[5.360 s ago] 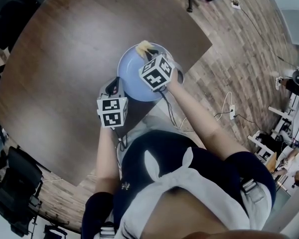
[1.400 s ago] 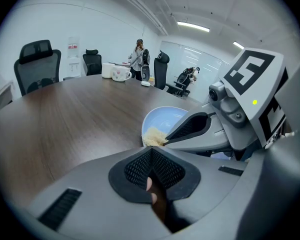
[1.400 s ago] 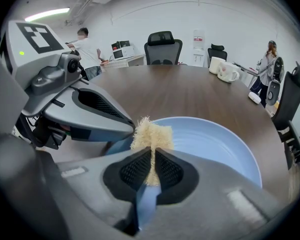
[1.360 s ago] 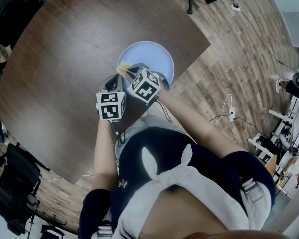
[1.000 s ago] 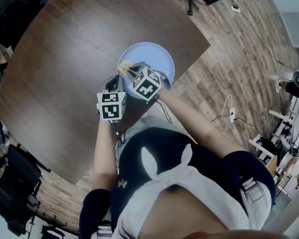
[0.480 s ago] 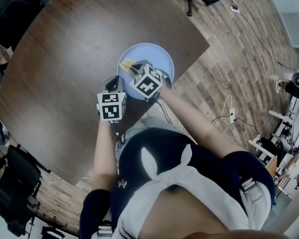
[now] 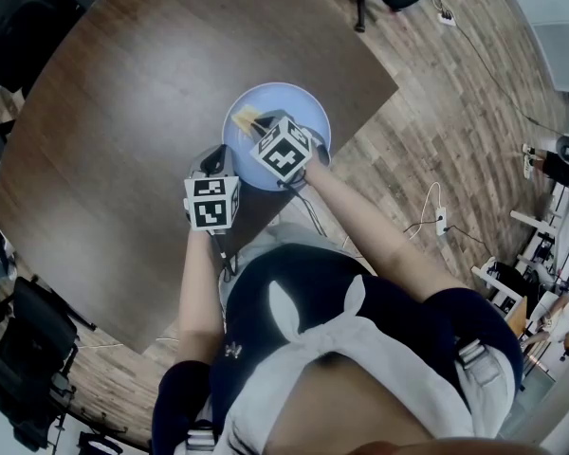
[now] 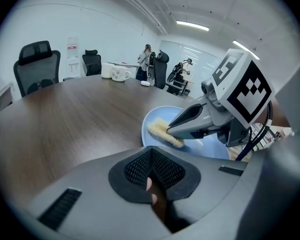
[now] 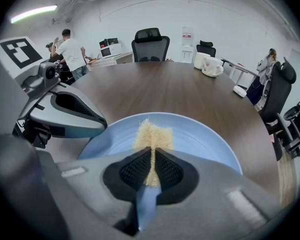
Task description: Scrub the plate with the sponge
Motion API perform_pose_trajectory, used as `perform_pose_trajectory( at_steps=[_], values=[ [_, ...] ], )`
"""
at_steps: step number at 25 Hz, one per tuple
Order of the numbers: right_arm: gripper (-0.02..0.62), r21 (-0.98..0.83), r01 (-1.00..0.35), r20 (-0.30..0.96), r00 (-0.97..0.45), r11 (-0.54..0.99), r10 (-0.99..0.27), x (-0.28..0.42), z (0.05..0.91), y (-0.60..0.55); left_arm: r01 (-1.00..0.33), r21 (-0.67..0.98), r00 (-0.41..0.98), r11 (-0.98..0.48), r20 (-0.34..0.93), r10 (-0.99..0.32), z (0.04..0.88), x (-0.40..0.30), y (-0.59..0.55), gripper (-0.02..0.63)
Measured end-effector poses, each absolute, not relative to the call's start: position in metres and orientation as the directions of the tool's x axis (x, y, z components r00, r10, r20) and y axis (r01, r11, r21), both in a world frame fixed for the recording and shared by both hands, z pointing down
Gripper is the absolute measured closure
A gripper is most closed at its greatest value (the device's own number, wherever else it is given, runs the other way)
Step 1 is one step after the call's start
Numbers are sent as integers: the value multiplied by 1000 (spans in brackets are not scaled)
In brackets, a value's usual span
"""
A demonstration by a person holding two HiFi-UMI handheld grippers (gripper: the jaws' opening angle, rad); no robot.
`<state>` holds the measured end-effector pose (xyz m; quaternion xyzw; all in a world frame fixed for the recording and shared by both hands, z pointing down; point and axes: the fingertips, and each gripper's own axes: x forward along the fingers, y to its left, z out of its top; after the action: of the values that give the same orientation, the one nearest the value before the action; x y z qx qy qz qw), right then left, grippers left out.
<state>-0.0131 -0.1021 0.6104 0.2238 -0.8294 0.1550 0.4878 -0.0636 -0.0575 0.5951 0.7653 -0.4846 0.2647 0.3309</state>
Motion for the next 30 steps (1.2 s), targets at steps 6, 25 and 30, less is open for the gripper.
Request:
perform_pose_trajectory(
  at_steps=[6,25,30],
  values=[
    [572,-27,-550,889,-394,835,-231,-3,613,-112,-916,252,392,-312,724,-567,597,-63,-58,600],
    [572,21,-642,902,-318,766,-292,33,614,-138,-914,258,398,-313,723,-565,597,-63,-55,600],
    [574,33,-658,905,-300,753,-301,41,613,-143,-914,257,397,-313,723,-565,596,-63,-55,600]
  ],
)
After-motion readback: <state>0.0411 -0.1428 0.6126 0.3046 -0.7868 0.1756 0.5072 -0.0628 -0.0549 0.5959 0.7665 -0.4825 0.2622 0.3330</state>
